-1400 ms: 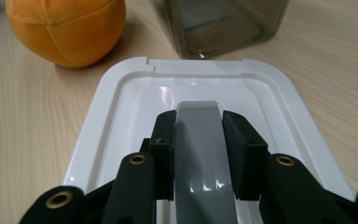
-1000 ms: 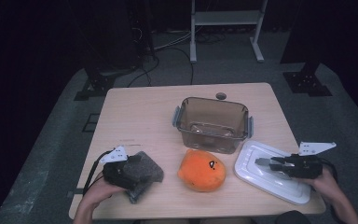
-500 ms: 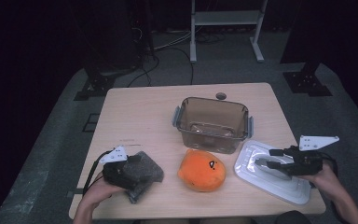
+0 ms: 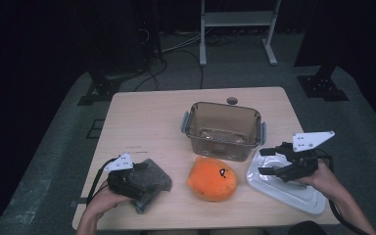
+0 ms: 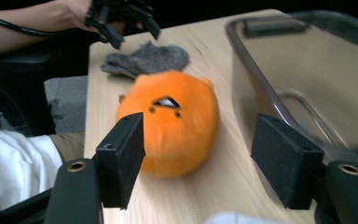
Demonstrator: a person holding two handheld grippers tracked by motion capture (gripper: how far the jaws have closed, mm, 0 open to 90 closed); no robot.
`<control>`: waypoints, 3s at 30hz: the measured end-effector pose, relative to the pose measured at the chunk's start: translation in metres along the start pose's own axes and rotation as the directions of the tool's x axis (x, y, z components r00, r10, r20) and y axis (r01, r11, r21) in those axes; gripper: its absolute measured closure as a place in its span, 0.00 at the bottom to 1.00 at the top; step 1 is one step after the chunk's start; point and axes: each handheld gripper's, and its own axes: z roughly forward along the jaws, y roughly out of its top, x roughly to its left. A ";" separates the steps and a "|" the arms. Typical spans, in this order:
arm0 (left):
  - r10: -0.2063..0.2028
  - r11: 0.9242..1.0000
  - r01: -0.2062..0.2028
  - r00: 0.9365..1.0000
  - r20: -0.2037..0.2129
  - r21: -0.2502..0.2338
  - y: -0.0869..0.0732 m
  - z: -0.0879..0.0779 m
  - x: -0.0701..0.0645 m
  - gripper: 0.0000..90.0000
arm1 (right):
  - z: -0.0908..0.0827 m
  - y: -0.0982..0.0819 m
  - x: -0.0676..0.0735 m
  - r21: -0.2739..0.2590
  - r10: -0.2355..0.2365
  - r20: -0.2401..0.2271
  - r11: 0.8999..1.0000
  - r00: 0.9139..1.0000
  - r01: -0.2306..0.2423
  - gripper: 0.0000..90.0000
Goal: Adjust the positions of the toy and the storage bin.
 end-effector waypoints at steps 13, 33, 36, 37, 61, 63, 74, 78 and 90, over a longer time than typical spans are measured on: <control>-0.003 1.000 0.003 1.000 -0.003 -0.002 -0.001 -0.001 0.001 0.07 | 0.045 0.036 0.010 0.011 -0.057 -0.099 0.998 0.993 0.059 0.34; 0.003 1.000 -0.003 1.000 -0.005 0.005 -0.001 -0.003 0.001 0.06 | 0.110 0.044 0.012 0.059 -0.062 -0.173 0.996 0.983 0.073 0.29; 0.006 1.000 -0.006 1.000 -0.004 0.005 -0.001 -0.003 0.001 0.06 | 0.120 0.044 0.013 0.073 -0.061 -0.176 0.995 0.982 0.075 0.29; 0.004 1.000 -0.004 1.000 -0.004 0.003 -0.001 -0.003 0.001 0.06 | 0.122 0.044 0.013 0.077 -0.060 -0.178 0.994 0.982 0.075 0.29; 0.004 1.000 -0.004 1.000 0.001 0.005 -0.001 -0.003 0.000 0.06 | 0.153 0.030 0.008 0.171 -0.057 -0.122 0.982 0.991 0.078 0.27; 0.004 1.000 -0.004 1.000 0.001 0.004 -0.001 -0.003 0.000 0.06 | 0.153 0.029 0.008 0.173 -0.053 -0.119 0.982 0.991 0.074 0.27; 0.007 1.000 -0.007 1.000 0.002 0.009 -0.001 -0.003 0.000 0.06 | 0.157 0.021 0.009 0.202 -0.029 -0.105 0.978 0.994 0.049 0.27; 0.003 1.000 -0.003 1.000 0.002 0.006 -0.001 -0.003 0.000 0.06 | 0.158 0.017 0.012 0.190 -0.016 -0.099 0.981 0.995 0.035 0.27; 0.003 1.000 -0.003 1.000 0.002 0.009 -0.002 -0.001 0.000 0.06 | 0.159 0.009 0.019 0.194 0.000 -0.103 0.981 0.995 0.021 0.46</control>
